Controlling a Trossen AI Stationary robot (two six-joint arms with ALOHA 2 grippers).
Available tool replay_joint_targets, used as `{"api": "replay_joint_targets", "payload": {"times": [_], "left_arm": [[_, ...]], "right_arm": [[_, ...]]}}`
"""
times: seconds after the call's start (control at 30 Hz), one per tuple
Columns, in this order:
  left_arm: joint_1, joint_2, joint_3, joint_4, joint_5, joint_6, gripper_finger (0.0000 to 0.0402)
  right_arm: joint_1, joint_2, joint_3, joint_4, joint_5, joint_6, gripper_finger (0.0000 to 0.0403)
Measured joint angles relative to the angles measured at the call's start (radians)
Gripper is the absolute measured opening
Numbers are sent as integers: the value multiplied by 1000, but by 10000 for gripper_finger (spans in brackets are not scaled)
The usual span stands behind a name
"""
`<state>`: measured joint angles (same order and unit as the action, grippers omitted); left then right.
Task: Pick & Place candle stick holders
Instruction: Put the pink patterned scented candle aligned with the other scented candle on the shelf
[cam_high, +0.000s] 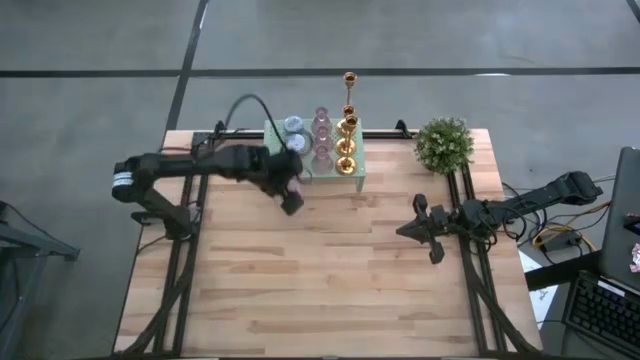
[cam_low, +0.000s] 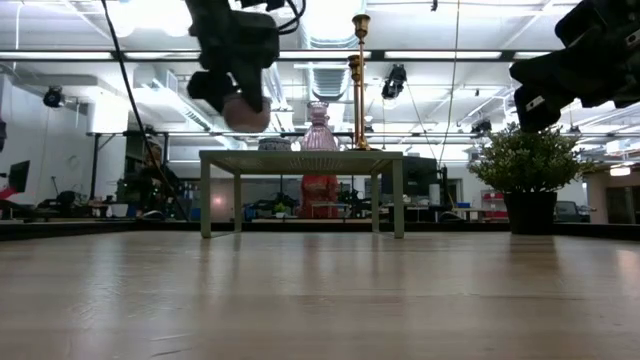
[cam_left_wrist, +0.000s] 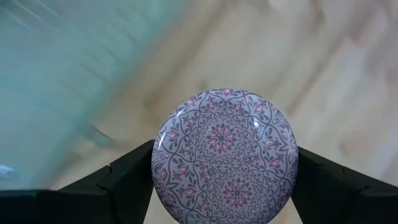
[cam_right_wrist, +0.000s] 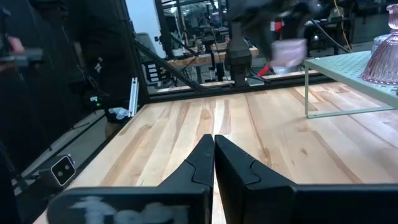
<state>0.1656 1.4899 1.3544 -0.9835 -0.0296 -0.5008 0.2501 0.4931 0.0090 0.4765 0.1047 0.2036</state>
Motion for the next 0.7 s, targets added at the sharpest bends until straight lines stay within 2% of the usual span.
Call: {"api": "replay_joint_targets", "payload": {"times": [0.13,0.33,0.7], "left_arm": [[114,4,60,11,-15,43,310],[242,36,79,17,-22,48,310],[259,163,128,20,-9,88,310]], "right_arm": [[0,0,0,0,0,-1,9],[0,0,0,-1,0,1,9],[0,0,0,-1,0,-2,8]]}}
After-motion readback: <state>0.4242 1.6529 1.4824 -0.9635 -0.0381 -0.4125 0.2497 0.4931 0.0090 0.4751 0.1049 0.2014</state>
